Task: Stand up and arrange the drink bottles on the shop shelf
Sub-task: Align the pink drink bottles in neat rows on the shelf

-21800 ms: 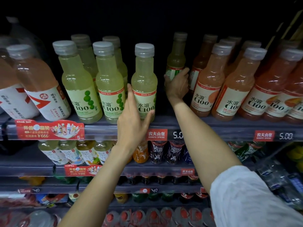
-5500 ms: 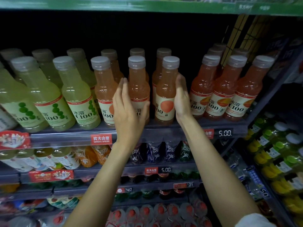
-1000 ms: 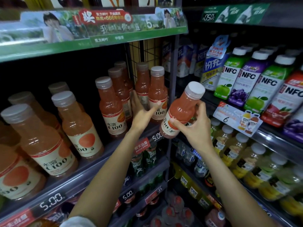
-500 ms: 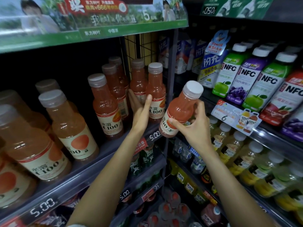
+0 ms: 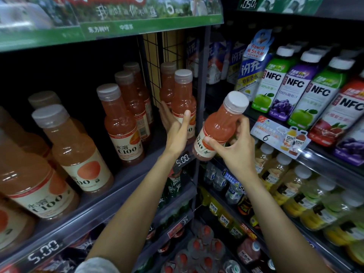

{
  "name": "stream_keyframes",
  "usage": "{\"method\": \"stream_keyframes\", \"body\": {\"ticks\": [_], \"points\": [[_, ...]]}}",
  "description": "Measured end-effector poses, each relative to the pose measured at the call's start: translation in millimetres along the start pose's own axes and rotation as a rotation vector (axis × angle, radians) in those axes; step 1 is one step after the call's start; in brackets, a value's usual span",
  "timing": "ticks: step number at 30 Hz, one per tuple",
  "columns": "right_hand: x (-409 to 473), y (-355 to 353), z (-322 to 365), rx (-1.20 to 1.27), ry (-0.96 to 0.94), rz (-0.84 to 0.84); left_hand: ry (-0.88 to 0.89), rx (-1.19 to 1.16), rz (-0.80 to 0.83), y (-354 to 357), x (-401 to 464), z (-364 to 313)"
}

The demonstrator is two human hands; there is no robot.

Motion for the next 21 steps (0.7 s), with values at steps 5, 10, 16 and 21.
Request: {"method": "stream_keyframes", "body": {"ticks": [5, 10, 16, 21], "points": [[0.4, -0.7, 1.4, -0.011, -0.001, -0.008, 0.078, 0.068, -0.137, -3.4, -14.3, -32.1], [1.3, -0.2, 2.5, -0.001, 0.007, -0.012, 0.106, 0.119, -0.092, -2.8, -10.9, -24.9], [-2.2, 2.1, 13.5, -0.006, -0.003, 0.003, -0.027, 0.158, 0.036, -11.8, -0.5, 0.6], [-1.1, 11.3, 32.4, 0.010, -0.031, 0.027, 0.303, 0.261, -0.161, -63.8, -90.7, -87.2]]}}
Point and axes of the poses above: each hand's wrist, its own x-axis towards the middle knuckle, its own y-axis out of the palm, z = x × y, the point moved 10 cm from there along x, towards the middle knuckle, and after that the axes turned 4 degrees about -x, right-handed, at the moved point
